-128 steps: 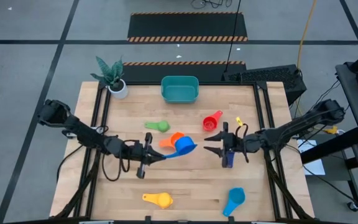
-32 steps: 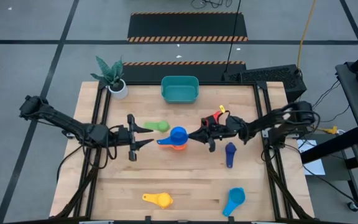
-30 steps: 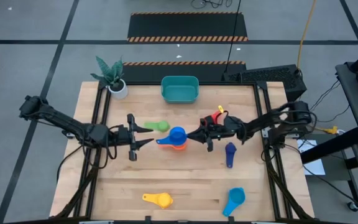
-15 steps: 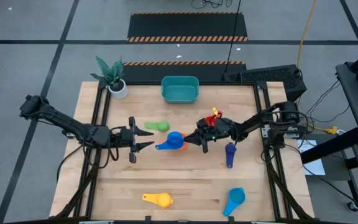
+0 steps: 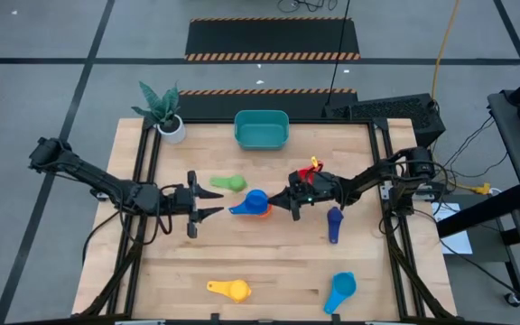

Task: Nest measuring cups in basket
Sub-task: Stack the blue measuring cup on top of the orange measuring cup

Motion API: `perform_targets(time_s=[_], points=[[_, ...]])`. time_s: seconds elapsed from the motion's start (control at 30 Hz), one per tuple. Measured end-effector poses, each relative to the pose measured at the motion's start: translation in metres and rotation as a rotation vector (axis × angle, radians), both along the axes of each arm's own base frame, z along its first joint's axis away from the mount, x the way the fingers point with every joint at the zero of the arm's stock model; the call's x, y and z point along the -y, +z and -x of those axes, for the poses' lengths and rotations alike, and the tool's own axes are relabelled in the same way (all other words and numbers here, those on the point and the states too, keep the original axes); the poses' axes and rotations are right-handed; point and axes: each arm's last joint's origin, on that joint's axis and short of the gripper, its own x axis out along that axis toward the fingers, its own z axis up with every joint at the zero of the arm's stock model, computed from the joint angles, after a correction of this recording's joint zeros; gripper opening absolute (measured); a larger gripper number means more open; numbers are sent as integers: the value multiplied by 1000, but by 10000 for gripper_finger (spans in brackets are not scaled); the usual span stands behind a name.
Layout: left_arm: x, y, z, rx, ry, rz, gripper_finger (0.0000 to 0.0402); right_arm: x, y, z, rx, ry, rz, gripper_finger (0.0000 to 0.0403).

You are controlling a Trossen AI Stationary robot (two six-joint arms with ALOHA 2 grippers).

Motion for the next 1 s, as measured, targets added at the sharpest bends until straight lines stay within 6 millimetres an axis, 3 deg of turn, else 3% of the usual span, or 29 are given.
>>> perform_targets(time_s=[0.4,1.0], points=[[1,0,0,0,-7,2,159,3,-4,1,-44,-46,-20,6],[1,-2,0,-20,-5,24,159,5,-4,2,-85,-71,-39,96]])
